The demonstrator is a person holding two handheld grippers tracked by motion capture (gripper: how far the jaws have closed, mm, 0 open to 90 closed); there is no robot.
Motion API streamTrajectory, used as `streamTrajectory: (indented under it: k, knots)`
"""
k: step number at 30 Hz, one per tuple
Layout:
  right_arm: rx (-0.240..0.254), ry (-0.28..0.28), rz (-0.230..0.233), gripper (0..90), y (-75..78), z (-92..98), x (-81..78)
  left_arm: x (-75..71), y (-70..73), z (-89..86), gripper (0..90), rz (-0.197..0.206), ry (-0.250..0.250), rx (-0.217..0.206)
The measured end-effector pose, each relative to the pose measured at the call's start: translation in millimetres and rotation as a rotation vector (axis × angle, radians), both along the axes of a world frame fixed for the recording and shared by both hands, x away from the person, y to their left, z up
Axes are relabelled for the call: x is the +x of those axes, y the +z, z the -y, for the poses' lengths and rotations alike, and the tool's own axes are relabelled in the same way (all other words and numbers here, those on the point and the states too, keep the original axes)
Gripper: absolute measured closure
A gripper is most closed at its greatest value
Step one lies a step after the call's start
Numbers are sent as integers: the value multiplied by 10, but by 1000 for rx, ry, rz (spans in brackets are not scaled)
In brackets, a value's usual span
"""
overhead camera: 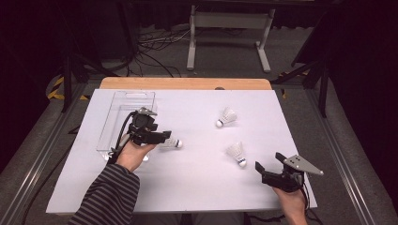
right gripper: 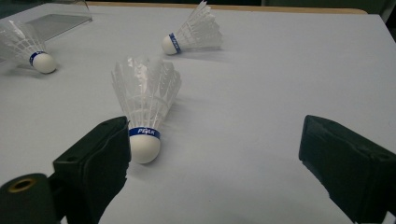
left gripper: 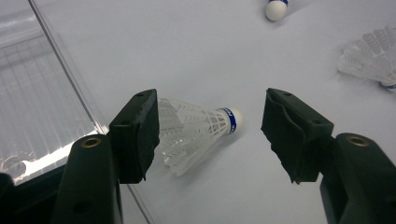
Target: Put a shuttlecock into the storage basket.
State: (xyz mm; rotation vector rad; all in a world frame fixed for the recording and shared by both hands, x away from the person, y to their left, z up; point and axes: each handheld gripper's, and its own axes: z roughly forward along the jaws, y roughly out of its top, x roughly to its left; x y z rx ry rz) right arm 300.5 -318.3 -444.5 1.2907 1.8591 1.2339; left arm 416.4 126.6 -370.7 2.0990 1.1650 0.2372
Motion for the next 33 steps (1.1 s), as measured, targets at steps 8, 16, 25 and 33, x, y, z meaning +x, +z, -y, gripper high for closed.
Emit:
streamTrajectory:
  k: [8, 16, 25, 33]
  knots:
    - [0, 4, -3, 100, -1, -2, 1, 58, -24, 52, 395, -47, 2, 43]
    - [-4, 7, -4, 100, -1, -6, 1, 113, -44, 108, 447, -89, 6, 82]
    - [-3, 7, -5, 100, -2, -6, 2, 169, -99, 115, 464, -141, 2, 108]
    - [-2, 7, -4, 100, -2, -4, 2, 202, -143, 129, 477, -171, 5, 122]
